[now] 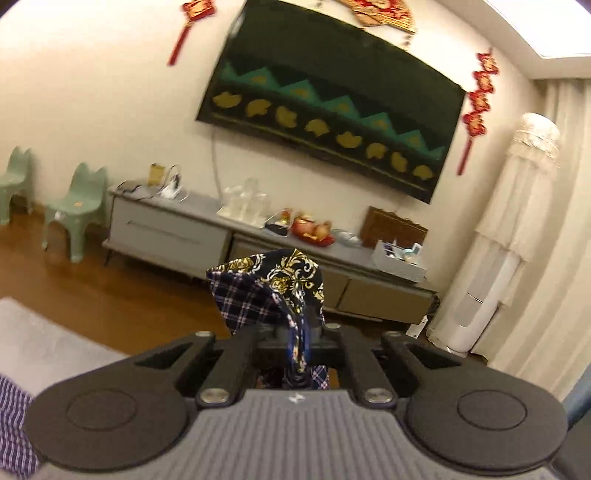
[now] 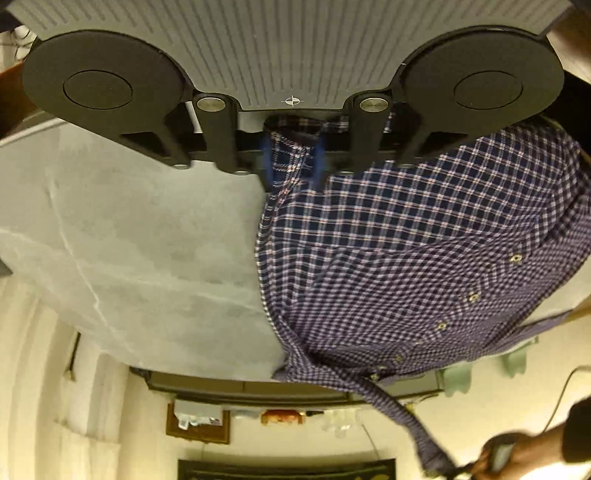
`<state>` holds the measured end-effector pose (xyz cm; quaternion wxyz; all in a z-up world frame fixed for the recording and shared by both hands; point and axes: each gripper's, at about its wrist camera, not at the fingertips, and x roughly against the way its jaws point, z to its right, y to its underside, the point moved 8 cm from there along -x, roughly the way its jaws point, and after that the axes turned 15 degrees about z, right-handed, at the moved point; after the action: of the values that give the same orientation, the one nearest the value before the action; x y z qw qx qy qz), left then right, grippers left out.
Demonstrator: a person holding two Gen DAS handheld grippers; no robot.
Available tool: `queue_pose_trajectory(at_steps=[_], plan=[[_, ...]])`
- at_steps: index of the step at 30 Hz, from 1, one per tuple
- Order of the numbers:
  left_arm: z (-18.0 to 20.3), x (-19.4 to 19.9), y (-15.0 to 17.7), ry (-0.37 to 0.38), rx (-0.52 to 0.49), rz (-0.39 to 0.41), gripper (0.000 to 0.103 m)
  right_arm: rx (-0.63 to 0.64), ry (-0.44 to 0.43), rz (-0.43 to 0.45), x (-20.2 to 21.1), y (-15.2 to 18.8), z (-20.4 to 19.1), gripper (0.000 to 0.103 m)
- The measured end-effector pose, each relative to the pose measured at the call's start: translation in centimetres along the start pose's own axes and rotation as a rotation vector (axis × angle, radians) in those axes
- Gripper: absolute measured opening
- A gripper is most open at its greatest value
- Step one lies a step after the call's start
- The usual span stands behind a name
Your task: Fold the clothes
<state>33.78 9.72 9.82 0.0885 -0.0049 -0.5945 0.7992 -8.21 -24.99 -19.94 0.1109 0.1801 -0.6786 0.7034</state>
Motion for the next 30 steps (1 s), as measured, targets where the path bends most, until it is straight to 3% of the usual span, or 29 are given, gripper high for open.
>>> queue_pose_trajectory(at_steps=[3,5,9,17,19,20,21,22,25,27,29,30], plan=[[1.9,-0.9,-0.7,0.01,-0.022,0.014,0.005,0.141,0.055,0.05,0.6,-1.0,-1.4,0.006],[2.4,-0.8,-1.4,0.004,-0.033,0.046,0.005,0.33,0.089,0.085,1.2,-1.8,-3.5,0.005],[1.4,-1.0,-2.4,-0.047,-0.033,0.07,0.005,0.433,0.031,0.059,1.3,-0.9,-6.3,0.005],[-3.1,-1.8,2.0,-0.151,-0.119,-0.046,0.005,0.637,-0.086,0.004,1.4,0.8,-11.8,0.005],[-4.0,-1.8,3.9,-0.148,-0.13,-0.088,0.005,0.688,-0.116,-0.01,1.5,1.3,-13.2,0.014],[-4.4,-1.8,4.8,-0.143,-0.136,-0.11,0.005,0.625,-0.158,-0.013,1.8,0.9,-13.0,0.022],[-4.6,-1.7,5.7,-0.129,-0.14,-0.13,0.005,0.562,-0.2,-0.017,2.1,0.4,-12.8,0.042],[-4.7,-1.4,6.3,-0.113,-0.144,-0.14,0.005,0.484,-0.255,-0.014,2.8,-0.3,-12.5,0.048],[-4.8,0.2,7.1,-0.094,-0.141,-0.129,0.007,0.252,-0.359,0.011,4.3,-3.3,-10.6,0.05],[-5.0,1.7,7.2,-0.097,-0.123,-0.108,0.015,0.08,-0.383,0.047,4.7,-5.4,-8.4,0.05],[-5.3,3.7,6.9,-0.125,-0.1,-0.066,0.025,-0.031,-0.327,0.057,3.7,-5.7,-5.5,0.046],[-5.4,4.8,6.8,-0.143,-0.085,-0.045,0.03,-0.054,-0.267,0.017,2.3,-4.8,-4.1,0.041]])
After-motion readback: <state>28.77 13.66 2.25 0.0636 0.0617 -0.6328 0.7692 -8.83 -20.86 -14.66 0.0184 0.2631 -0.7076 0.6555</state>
